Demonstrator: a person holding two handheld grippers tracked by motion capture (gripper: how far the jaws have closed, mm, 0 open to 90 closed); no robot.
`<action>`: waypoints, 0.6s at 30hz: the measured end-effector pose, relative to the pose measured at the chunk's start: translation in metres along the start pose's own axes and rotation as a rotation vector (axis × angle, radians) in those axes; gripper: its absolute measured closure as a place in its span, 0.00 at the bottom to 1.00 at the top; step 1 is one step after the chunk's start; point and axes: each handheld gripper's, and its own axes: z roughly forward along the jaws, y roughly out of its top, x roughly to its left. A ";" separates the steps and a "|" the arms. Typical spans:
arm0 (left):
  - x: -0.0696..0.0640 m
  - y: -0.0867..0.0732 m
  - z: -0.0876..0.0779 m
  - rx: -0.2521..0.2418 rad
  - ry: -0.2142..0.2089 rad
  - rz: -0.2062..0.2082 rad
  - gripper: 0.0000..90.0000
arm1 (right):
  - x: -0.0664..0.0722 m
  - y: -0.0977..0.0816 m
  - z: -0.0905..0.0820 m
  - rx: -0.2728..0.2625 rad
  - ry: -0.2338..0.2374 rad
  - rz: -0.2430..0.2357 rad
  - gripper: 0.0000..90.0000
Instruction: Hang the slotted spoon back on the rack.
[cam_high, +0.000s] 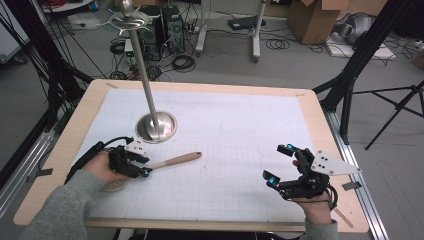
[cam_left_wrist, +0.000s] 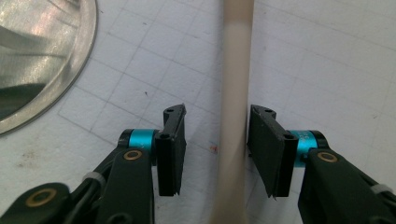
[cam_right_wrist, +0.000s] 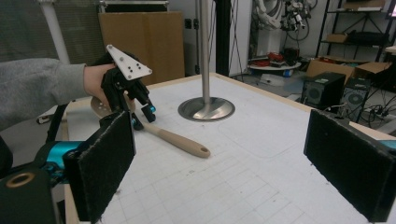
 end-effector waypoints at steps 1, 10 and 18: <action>-0.001 0.000 0.000 -0.005 0.002 -0.002 0.66 | 0.000 0.000 0.000 0.000 0.000 -0.001 0.09; -0.001 -0.001 0.000 -0.007 -0.018 0.004 0.73 | 0.000 0.000 0.000 0.001 0.000 0.001 0.09; -0.005 -0.003 0.001 -0.027 -0.026 0.005 0.83 | 0.000 0.000 0.001 0.006 0.004 -0.003 0.09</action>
